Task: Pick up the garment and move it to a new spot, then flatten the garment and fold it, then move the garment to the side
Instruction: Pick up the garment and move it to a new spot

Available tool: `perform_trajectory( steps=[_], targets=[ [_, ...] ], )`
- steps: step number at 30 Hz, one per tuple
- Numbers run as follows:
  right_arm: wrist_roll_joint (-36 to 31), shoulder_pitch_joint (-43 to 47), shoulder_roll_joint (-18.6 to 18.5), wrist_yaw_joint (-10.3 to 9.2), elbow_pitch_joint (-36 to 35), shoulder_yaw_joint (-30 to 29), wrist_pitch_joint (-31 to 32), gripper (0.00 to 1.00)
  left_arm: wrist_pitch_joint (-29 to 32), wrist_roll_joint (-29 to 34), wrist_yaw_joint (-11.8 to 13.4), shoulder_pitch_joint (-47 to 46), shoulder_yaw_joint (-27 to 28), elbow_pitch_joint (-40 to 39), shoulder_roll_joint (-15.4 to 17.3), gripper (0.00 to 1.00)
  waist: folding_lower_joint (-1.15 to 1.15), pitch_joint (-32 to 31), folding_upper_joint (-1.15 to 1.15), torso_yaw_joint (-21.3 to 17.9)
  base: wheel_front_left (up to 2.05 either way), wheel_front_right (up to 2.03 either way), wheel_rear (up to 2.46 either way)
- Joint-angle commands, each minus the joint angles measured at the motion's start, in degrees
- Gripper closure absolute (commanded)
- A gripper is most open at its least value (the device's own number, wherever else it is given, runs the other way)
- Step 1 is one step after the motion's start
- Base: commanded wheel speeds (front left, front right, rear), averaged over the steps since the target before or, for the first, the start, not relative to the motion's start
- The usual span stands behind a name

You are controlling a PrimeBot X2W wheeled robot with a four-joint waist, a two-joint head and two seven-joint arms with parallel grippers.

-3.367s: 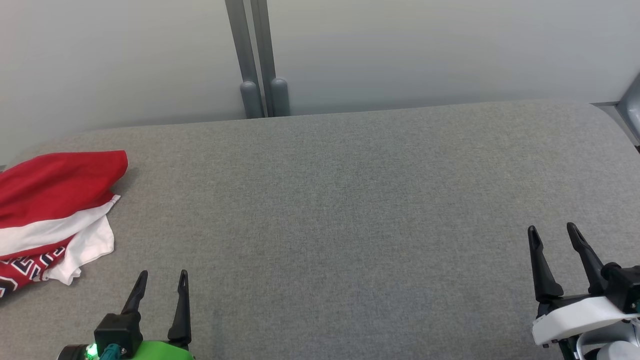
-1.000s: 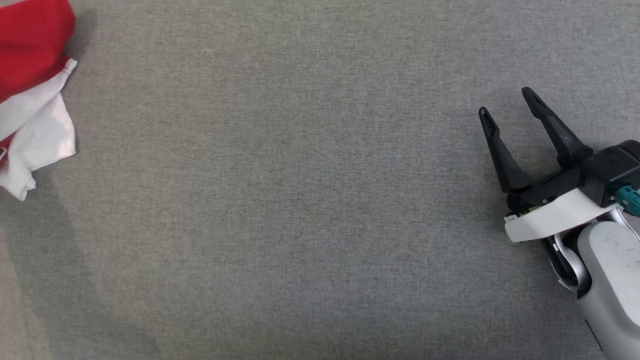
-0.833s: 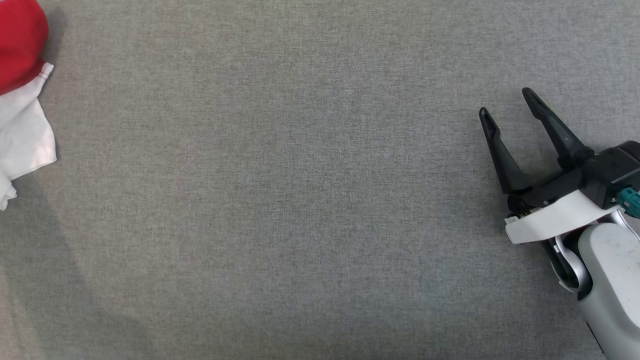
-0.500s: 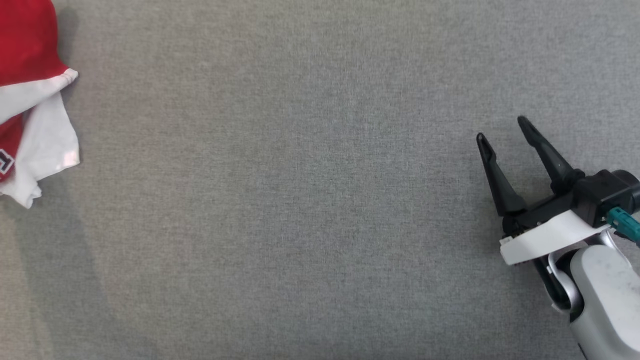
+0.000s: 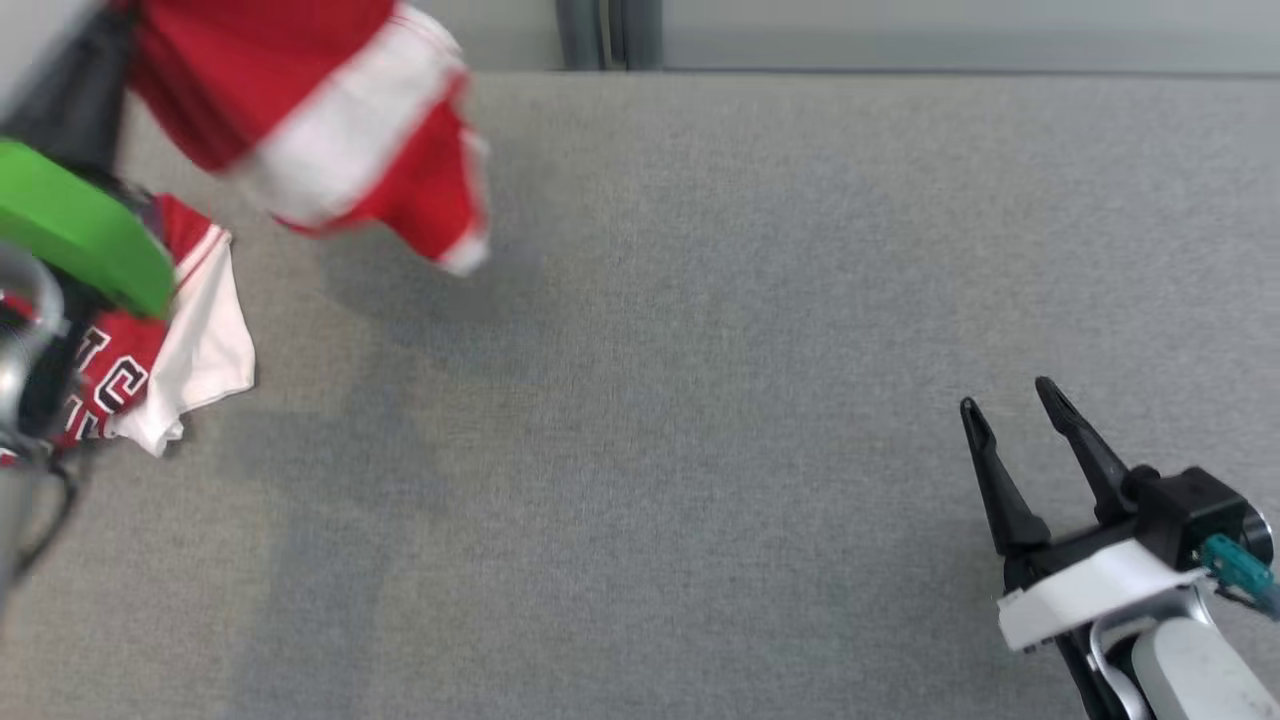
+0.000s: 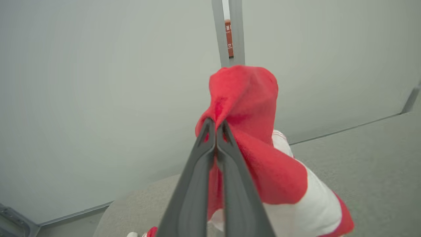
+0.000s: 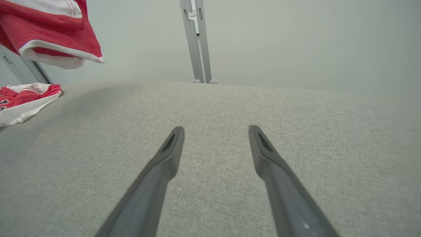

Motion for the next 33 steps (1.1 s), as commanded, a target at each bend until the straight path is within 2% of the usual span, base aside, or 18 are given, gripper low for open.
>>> perform_trajectory(
  steps=[1,6,11,14,16,21,28,30,33],
  targets=[
    [0.3,1.95,0.45,0.0,-0.32,-0.54,-0.18,0.0,1.54,-1.23,1.52,3.68,-0.47,-4.95,-0.43,1.0,0.01,-8.12,0.0,-2.62,0.0,0.0,0.0],
    [-0.01,5.26,1.11,0.0,-1.36,-2.2,-0.18,0.0,8.03,-6.15,6.88,14.84,-2.01,-24.43,-0.85,1.0,0.01,-9.99,0.0,-6.0,0.0,0.0,0.0],
    [-0.04,7.31,1.9,0.0,-2.19,-3.4,-0.18,0.0,14.2,-9.46,11.94,23.98,-3.31,-39.01,1.96,1.0,0.01,-10.06,0.0,-10.04,0.0,0.0,0.0],
    [0.06,7.88,2.5,0.0,-2.25,-3.6,-0.18,0.0,16.04,-9.85,12.6,26.95,-5.24,-42.08,2.69,1.0,0.01,-9.62,0.0,-12.42,0.0,0.0,0.0],
    [0.02,7.64,2.98,0.0,-2.28,-3.38,-0.18,0.0,17.13,-9.66,12.18,28.09,-7.94,-41.55,1.52,1.0,0.01,-9.07,0.0,-14.47,0.0,0.0,0.0],
    [0.22,6.52,4.39,0.0,-2.38,-3.15,-0.18,0.0,16.74,-8.75,10.61,25.58,-13.63,-31.65,-4.97,1.0,0.01,-7.82,0.0,-18.57,0.0,0.0,0.0],
    [0.28,5.25,6.01,0.0,-1.74,-1.67,-0.18,0.0,7.8,0.02,11.54,14.33,-16.27,-2.97,-16.51,1.0,0.01,-5.4,0.0,-23.68,0.0,0.0,0.0],
    [0.36,4.89,6.17,0.0,-1.5,-1.32,-0.18,0.0,6.08,-0.12,11.26,11.8,-16.46,4.72,-19.88,1.0,0.01,-4.81,0.0,-24.8,0.0,0.0,0.0],
    [0.4,4.46,6.43,0.0,-1.22,-0.67,-0.18,0.0,3.19,2.61,11.45,7.61,-16.82,15.24,-21.39,1.0,0.01,-4.21,0.0,-26.25,0.0,0.0,0.0]
  ],
)
